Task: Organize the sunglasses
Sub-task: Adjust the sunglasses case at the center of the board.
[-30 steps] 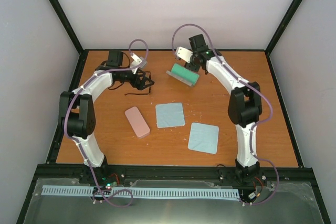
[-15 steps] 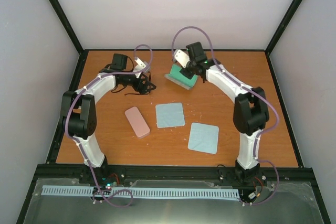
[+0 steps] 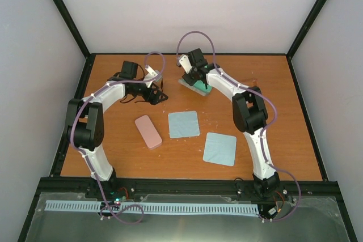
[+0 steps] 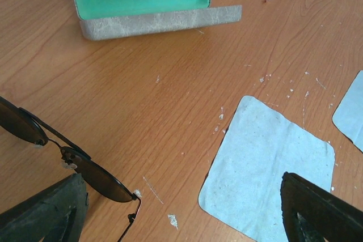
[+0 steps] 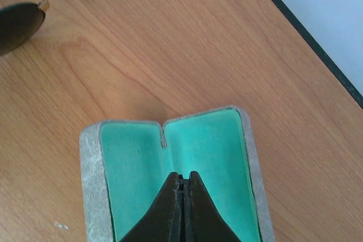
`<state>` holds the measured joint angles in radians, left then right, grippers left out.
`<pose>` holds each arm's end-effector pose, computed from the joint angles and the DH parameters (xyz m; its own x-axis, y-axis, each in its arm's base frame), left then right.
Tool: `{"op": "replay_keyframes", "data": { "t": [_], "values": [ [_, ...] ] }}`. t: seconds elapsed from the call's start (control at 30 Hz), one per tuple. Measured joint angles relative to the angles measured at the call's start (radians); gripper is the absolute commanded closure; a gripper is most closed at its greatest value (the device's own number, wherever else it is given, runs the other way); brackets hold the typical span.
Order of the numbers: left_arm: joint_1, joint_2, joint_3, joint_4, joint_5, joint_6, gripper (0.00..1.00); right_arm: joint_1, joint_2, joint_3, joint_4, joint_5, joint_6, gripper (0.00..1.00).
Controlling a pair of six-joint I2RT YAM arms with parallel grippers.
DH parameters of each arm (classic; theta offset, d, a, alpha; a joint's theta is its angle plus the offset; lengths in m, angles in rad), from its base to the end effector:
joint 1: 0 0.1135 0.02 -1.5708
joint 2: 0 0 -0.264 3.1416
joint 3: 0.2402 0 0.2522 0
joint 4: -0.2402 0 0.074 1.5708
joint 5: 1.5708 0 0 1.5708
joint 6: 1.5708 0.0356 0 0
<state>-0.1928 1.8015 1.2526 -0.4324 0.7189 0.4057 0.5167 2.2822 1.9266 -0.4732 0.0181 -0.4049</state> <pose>0.3652 -0.0952 0.2101 -0.5509 0.4101 -0.7269 0.7846 0.5513 -0.2836 0.4498 0.2548 0.2036 -0.3987 -0.6795 -0.6159 -0.6967 0.6611 -0.2785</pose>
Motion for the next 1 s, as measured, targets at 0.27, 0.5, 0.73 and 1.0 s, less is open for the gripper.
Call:
{"op": "replay_keyframes", "data": {
  "t": [0.27, 0.5, 0.73, 1.0],
  "values": [
    [0.000, 0.000, -0.001, 0.013, -0.005, 0.000, 0.08, 0.010, 0.021, -0.008, -0.023, -0.061, 0.015, 0.97],
    [0.000, 0.000, -0.001, 0.018, -0.005, 0.000, 0.08, 0.014, 0.027, -0.089, -0.035, -0.112, 0.025, 0.97],
    [0.000, 0.000, -0.002, 0.023, -0.005, -0.003, 0.07, 0.015, 0.013, -0.179, -0.025, -0.130, 0.032, 0.97],
    [0.000, 0.000, -0.010, 0.035, -0.003, -0.014, 0.06, 0.016, -0.123, -0.388, -0.002, -0.077, 0.025, 0.97]
  ]
}}
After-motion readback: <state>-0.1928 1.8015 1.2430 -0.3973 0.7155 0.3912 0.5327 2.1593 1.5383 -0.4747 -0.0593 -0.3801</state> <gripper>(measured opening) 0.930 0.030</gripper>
